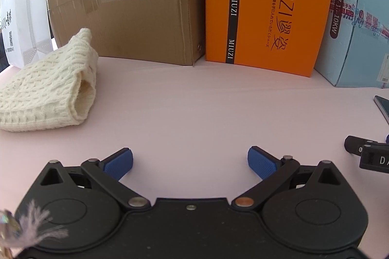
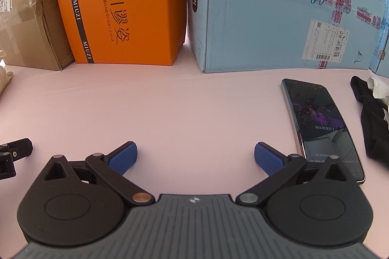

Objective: Fold clothes

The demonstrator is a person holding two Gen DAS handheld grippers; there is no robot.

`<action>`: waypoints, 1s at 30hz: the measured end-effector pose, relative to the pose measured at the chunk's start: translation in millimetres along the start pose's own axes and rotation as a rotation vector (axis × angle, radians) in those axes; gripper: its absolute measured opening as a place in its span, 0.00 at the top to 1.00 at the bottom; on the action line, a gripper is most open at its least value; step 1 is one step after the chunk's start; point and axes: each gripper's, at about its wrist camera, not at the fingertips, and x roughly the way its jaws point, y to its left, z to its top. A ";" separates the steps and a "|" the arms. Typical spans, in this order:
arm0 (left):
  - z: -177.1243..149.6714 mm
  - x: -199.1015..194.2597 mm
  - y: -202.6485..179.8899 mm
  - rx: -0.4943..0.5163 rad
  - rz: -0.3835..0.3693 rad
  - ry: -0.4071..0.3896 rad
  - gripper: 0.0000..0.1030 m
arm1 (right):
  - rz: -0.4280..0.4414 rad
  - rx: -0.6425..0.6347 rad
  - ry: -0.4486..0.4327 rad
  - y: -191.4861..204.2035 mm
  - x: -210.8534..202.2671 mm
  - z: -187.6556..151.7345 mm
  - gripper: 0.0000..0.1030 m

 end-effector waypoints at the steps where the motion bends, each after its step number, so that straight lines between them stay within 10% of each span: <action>1: 0.0 -0.1 -0.1 0.000 0.000 0.000 0.00 | 0.000 0.000 0.000 0.1 0.0 0.0 0.00; 30: -0.6 -0.2 1.1 -0.022 -0.011 0.003 0.00 | 0.012 0.019 0.000 -0.8 -0.3 1.8 0.00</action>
